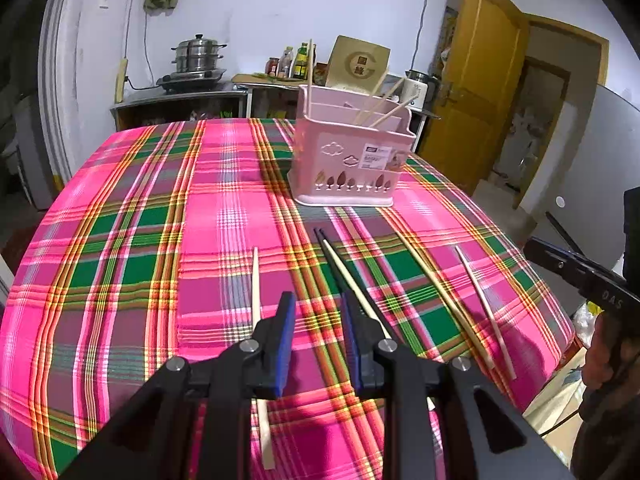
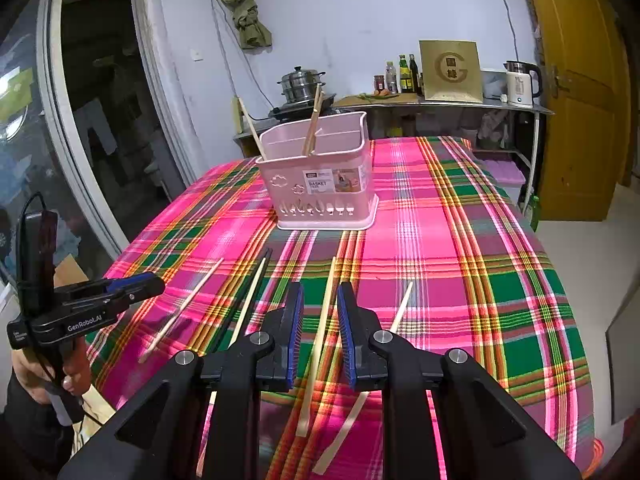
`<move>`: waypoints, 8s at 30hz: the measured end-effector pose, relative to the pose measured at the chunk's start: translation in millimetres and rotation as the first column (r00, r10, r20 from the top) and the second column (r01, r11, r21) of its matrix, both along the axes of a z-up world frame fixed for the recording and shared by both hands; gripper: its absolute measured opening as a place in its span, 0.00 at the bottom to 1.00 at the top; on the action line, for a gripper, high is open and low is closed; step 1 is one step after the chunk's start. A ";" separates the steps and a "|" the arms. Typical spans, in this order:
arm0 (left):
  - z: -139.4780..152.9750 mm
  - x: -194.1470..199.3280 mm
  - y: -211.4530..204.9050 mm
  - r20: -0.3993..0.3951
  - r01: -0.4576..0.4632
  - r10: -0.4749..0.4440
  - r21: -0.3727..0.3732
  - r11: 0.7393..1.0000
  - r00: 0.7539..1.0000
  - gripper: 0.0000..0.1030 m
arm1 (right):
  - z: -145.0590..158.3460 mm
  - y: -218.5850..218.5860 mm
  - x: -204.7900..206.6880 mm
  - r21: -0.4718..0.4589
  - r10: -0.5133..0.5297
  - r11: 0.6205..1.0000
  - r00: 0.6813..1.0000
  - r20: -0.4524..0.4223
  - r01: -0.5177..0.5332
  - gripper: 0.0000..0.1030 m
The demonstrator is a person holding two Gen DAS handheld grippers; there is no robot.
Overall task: Organize utensils
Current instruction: 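Move both open tools back toward the remaining chopsticks on the table, then lower both tools and pinch one wooden chopstick each from the tablecloth, then lift the left tool's chopstick over the basket while the right tool carries its chopstick there, then lower both chopsticks into the basket compartments and open both tools, then move both open tools back down toward the chopsticks on the tablecloth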
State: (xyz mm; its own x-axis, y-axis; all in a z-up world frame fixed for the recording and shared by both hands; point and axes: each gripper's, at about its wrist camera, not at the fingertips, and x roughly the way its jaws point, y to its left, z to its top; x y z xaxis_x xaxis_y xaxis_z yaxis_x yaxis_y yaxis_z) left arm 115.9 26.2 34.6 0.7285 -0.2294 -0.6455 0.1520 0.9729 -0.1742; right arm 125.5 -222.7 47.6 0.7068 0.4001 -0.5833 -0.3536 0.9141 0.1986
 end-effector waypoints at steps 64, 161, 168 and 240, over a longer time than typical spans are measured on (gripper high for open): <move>-48.2 109.8 2.4 -0.226 0.049 -0.004 0.197 0.979 0.974 0.06 | -66.5 1.0 97.8 -0.252 -0.163 0.962 0.956 -0.242 0.101 0.05; 201.2 175.8 -19.6 0.223 0.058 -0.067 0.045 0.997 0.972 0.06 | 172.4 61.7 150.3 0.078 0.011 0.997 0.971 0.237 -0.030 0.04; 193.3 195.1 -13.2 0.229 0.048 -0.056 0.040 0.998 0.972 0.06 | 170.4 77.7 172.0 0.094 0.007 0.995 0.968 0.251 -0.031 0.04; 3.3 71.9 -30.0 -0.062 0.026 -0.023 0.045 0.999 0.998 0.27 | 17.5 21.7 44.8 -0.015 0.026 1.000 0.999 0.038 -0.025 0.15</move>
State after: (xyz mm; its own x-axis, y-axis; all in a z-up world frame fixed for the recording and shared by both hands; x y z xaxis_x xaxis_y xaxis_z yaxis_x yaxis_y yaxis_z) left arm 187.9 -3.8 37.9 0.6818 -0.2159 -0.6989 0.1664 0.9762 -0.1393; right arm 170.3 -201.0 65.2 0.7182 0.4102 -0.5620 -0.3840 0.9073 0.1716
